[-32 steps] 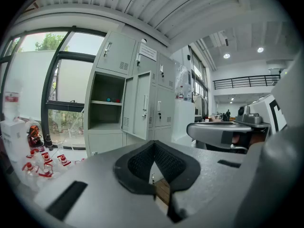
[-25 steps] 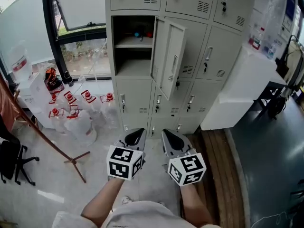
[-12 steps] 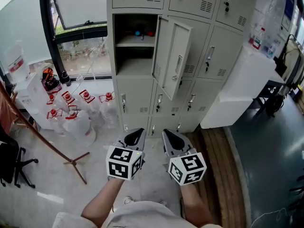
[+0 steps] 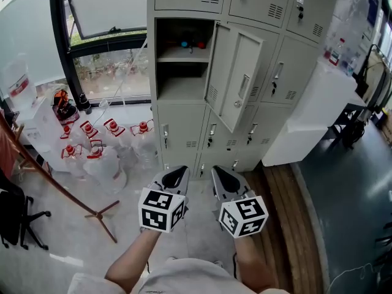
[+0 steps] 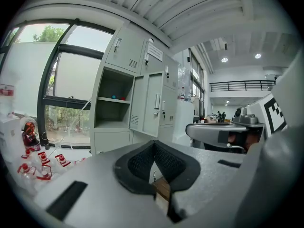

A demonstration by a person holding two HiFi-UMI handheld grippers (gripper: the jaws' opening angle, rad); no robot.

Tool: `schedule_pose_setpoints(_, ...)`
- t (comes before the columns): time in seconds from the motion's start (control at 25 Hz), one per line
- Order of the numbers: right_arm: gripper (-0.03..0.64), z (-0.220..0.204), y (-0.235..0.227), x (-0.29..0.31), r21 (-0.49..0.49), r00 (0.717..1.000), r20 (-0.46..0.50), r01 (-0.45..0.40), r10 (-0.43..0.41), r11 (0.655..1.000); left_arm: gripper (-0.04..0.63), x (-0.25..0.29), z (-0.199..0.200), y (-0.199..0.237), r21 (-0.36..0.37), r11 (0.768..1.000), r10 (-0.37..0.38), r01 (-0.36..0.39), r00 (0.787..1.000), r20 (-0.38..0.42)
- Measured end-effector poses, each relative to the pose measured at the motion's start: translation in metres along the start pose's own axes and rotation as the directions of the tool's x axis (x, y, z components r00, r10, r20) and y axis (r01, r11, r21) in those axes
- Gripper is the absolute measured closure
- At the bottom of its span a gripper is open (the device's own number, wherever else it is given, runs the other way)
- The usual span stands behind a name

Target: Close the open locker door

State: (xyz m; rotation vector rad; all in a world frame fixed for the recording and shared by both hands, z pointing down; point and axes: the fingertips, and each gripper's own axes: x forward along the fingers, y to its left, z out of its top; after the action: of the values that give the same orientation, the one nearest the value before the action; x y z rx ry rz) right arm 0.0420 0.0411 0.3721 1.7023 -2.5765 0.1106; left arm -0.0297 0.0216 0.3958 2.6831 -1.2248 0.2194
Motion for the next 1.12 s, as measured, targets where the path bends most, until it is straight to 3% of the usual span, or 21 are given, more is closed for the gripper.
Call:
schedule_pose_setpoints(0.52,0.612,-0.001,0.014,0.038,0.003,1.000,0.004,0.019,-0.019,1.000,0.589,0.010,-0.001,0.043,-0.016,1.000,-0.023,0.023,1.000,-0.005)
schedule_pose_setpoints(1.12,0.612,0.006,-0.070,0.089,0.035,0.999,0.034,-0.016,0.015,0.999,0.589,0.096,0.019,0.052,0.002,1.000,0.019,-0.019,0.999,-0.029)
